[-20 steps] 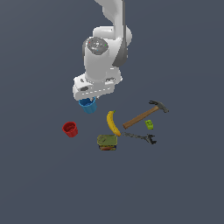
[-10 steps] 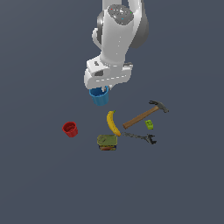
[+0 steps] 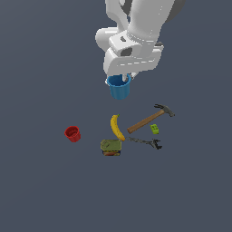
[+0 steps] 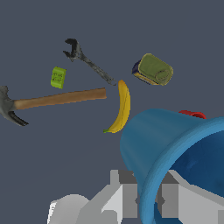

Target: Pick up a designated object from a clutter of objects.

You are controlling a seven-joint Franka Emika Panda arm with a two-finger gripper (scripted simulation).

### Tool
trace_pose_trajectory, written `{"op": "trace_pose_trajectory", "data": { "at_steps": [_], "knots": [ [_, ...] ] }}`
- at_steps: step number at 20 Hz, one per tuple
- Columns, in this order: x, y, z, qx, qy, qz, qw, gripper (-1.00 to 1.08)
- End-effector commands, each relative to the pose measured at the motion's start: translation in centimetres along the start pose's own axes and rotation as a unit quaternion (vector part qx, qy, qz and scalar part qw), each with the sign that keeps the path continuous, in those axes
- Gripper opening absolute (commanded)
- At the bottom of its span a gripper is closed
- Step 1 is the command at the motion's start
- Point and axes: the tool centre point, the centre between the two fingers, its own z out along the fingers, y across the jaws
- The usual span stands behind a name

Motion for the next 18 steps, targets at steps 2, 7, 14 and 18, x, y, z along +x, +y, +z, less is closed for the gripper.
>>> {"op": "trace_pose_trajectory", "data": {
  "at_steps": [2, 7, 14, 18],
  "knots": [
    [0.9, -1.3, -2.9, 0.0, 0.001, 0.001, 1.0, -1.0],
    [1.9, -2.6, -5.7, 0.0, 0.001, 0.001, 1.0, -1.0],
    [2.6, -3.4, -7.6, -0.001, 0.0, 0.002, 1.0, -1.0],
    [2.8, -3.5, -7.9, -0.001, 0.0, 0.002, 1.0, -1.0]
  ]
}}
